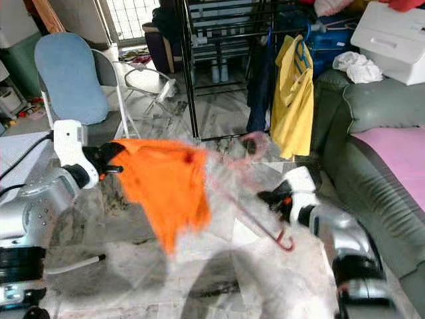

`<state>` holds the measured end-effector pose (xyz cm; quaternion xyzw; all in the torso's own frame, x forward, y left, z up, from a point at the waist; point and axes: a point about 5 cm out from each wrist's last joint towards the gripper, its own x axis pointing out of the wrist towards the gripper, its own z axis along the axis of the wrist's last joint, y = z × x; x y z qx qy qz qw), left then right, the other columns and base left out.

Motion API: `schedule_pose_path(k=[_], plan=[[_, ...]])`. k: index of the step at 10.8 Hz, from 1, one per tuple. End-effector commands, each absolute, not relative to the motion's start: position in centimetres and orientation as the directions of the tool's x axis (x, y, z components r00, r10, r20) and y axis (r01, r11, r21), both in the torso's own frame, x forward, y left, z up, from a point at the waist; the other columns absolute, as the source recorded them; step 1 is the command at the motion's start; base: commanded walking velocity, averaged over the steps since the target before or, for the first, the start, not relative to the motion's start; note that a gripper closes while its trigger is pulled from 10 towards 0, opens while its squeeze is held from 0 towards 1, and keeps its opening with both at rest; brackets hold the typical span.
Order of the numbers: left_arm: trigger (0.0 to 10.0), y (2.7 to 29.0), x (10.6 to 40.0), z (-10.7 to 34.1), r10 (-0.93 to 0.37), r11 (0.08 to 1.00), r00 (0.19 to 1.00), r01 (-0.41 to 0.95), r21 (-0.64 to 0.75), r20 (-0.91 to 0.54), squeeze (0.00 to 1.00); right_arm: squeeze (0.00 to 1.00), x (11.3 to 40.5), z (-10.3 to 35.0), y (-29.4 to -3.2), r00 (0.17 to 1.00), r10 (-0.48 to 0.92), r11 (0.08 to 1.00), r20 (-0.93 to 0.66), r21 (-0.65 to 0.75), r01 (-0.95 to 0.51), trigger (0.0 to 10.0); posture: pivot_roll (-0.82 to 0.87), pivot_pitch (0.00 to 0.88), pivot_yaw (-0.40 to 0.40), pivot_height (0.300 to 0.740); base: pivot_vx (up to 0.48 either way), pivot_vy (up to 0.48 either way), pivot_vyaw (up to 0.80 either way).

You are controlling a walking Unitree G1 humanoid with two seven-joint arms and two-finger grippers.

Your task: Hang hanger

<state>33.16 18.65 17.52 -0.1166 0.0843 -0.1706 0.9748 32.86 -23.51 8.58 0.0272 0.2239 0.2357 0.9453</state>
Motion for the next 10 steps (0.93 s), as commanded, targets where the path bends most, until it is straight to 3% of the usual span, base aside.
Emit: schedule_pose_path(k=[1,2,3,5,7,8,9,10], plan=[[10.0,18.8,32.9,18.7,-0.36,0.912,0.93,0.336,-0.235,-0.067,0.0,0.0,33.2,8.9,-24.7,0.833,0.375,0.927,-0.406,0.151,-0.344,10.0,-0.03,0.044,0.066,0.74,0.0,0.0,0.0],[10.0,16.3,31.9,18.3,-0.471,0.863,0.881,0.449,-0.231,-0.05,0.0,0.0,34.4,10.4,-25.2,0.901,0.28,0.954,-0.332,0.205,-0.22,10.0,-0.04,0.046,0.065,0.74,0.0,0.0,0.0],[10.0,13.3,30.9,17.1,-0.557,0.816,0.828,0.53,-0.231,-0.067,0.0,0.0,35.7,12.2,-24.0,0.923,0.308,0.925,-0.232,0.302,-0.233,10.0,-0.04,0.049,0.064,0.74,0.0,0.0,0.0],[10.0,10.9,30.0,14.7,-0.607,0.79,0.783,0.576,-0.209,-0.137,0.0,0.0,37.2,14.5,-22.2,0.943,0.315,0.879,-0.112,0.409,-0.245,10.0,-0.04,0.051,0.061,0.74,0.0,0.0,0.0],[10.0,9.3,29.3,12.2,-0.61,0.788,0.762,0.611,-0.071,-0.217,0.0,0.0,37.1,15.9,-17.0,0.843,0.538,0.777,-0.022,0.401,-0.485,10.0,-0.04,0.06,0.054,0.74,0.0,0.0,0.0],[10.0,8.9,29.2,12.4,-0.61,0.784,0.767,0.621,-0.01,-0.199,0.0,0.0,36.9,15.7,-15.8,0.822,0.569,0.75,-0.019,0.421,-0.51,10.0,-0.04,0.061,0.051,0.74,0.0,0.0,0.0],[10.0,9.1,29.7,13.3,-0.576,0.807,0.804,0.588,0.059,-0.147,0.0,0.0,35.4,15.1,-14.1,0.72,0.694,0.669,-0.021,0.388,-0.633,10.0,-0.03,0.063,0.051,0.74,0.0,0.0,0.0],[10.0,9.3,30.0,13.8,-0.566,0.814,0.817,0.575,0.084,-0.113,0.0,0.0,35.8,14.1,-14.1,0.779,0.622,0.752,-0.08,0.339,-0.566,10.0,-0.04,0.064,0.051,0.74,0.0,0.0,0.0]])
